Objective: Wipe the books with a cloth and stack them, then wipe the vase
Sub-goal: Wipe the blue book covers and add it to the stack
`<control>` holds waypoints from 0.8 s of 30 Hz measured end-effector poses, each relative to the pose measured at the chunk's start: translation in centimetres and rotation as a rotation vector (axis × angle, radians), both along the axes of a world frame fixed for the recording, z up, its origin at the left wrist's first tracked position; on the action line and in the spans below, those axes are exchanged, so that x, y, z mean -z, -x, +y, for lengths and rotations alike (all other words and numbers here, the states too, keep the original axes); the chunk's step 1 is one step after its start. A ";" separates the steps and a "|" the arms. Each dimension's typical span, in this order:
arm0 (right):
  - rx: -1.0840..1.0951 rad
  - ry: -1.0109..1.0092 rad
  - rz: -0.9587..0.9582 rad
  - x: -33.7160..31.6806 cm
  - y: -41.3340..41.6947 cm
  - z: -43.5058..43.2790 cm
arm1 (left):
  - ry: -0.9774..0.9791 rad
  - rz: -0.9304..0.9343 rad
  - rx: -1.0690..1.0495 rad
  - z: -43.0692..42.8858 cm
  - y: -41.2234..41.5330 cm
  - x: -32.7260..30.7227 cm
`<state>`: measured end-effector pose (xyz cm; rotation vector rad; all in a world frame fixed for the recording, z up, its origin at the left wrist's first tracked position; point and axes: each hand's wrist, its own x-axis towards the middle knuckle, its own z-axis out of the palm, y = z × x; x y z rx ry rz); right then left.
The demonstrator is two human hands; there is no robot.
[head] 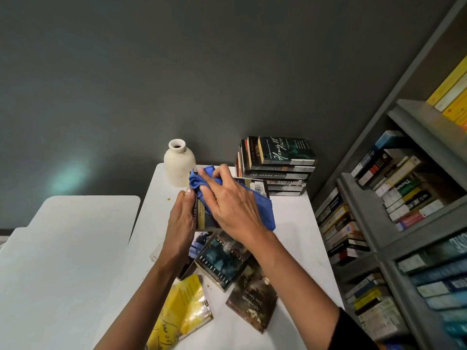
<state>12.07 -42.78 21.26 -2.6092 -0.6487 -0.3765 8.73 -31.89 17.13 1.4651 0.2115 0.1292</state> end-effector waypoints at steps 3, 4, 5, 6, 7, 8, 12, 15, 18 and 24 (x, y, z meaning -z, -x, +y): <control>-0.047 0.011 0.044 -0.5 0.0 0.5 | -0.001 -0.015 -0.009 0.5 -0.2 0.1; -0.077 0.013 0.057 -0.4 0.2 0.5 | -0.014 -0.017 -0.006 0.7 -0.1 0.2; -0.105 0.011 0.070 -0.3 0.4 0.4 | -0.021 -0.015 -0.004 0.8 0.1 0.3; -0.134 0.002 0.086 -0.2 0.5 0.0 | -0.026 -0.010 -0.007 0.8 0.2 0.4; -0.164 -0.009 0.096 0.1 0.7 -0.5 | -0.028 -0.008 -0.018 1.0 0.4 0.4; -0.195 -0.015 0.097 0.3 0.9 -1.0 | -0.026 -0.006 -0.028 1.1 0.5 0.6; -0.240 -0.024 0.061 1.8 2.1 -2.5 | 0.014 -0.008 0.026 1.2 0.6 0.4; -0.051 -0.067 0.030 1.4 1.0 -2.5 | -0.014 -0.012 0.105 0.5 0.6 0.2; 0.021 -0.047 -0.006 1.0 0.2 -1.6 | 0.017 -0.004 0.104 -0.5 0.6 0.1; 0.061 0.044 -0.083 1.9 3.3 0.5 | -0.026 0.012 0.063 -1.1 0.7 0.4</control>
